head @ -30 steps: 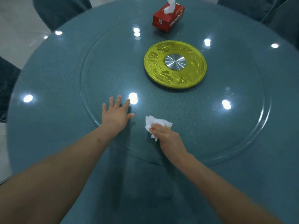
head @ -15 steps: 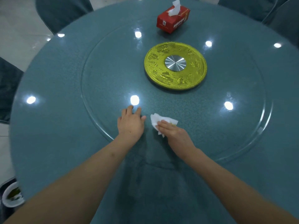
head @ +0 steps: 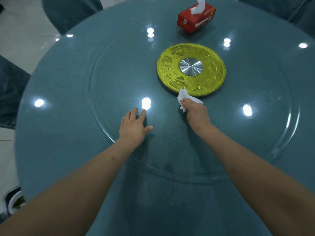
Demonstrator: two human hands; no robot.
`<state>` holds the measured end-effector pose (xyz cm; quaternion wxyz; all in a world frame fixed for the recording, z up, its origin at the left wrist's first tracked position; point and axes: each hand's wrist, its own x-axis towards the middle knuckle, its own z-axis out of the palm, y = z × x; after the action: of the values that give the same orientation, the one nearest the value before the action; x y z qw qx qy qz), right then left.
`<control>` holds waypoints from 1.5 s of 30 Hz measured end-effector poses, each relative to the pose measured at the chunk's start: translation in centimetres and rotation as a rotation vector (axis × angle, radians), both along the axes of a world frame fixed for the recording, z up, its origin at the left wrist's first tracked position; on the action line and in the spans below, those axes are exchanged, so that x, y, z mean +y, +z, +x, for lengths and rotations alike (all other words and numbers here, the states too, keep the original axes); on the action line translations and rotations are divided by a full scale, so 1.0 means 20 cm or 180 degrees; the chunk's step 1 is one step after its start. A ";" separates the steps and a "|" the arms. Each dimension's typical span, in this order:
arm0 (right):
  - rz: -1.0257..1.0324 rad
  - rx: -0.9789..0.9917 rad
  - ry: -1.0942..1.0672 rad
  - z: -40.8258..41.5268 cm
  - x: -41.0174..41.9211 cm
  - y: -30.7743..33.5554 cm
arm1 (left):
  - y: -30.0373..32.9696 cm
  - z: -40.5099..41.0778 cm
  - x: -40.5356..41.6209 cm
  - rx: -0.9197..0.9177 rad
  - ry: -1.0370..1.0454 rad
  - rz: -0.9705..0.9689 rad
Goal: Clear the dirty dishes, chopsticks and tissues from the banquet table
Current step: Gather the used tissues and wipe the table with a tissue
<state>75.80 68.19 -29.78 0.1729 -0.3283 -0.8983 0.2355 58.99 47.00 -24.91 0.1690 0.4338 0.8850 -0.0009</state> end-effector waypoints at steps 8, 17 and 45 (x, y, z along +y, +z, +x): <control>0.0547 0.0280 0.0456 0.08 -0.29 0.00 | -0.01 -0.17 -0.02 0.0051 0.0118 0.0024; 0.0203 0.0343 0.0945 0.29 -0.74 -0.02 | -0.01 0.05 -0.06 0.0169 0.0211 0.0615; 0.0175 -0.0280 0.0058 -0.12 0.07 0.08 | -0.03 -0.01 -0.02 -0.0121 0.0355 0.0001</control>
<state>73.43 69.67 -28.20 0.1399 -0.3252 -0.9141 0.1977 58.83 46.52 -25.42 0.1855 0.3838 0.9044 0.0169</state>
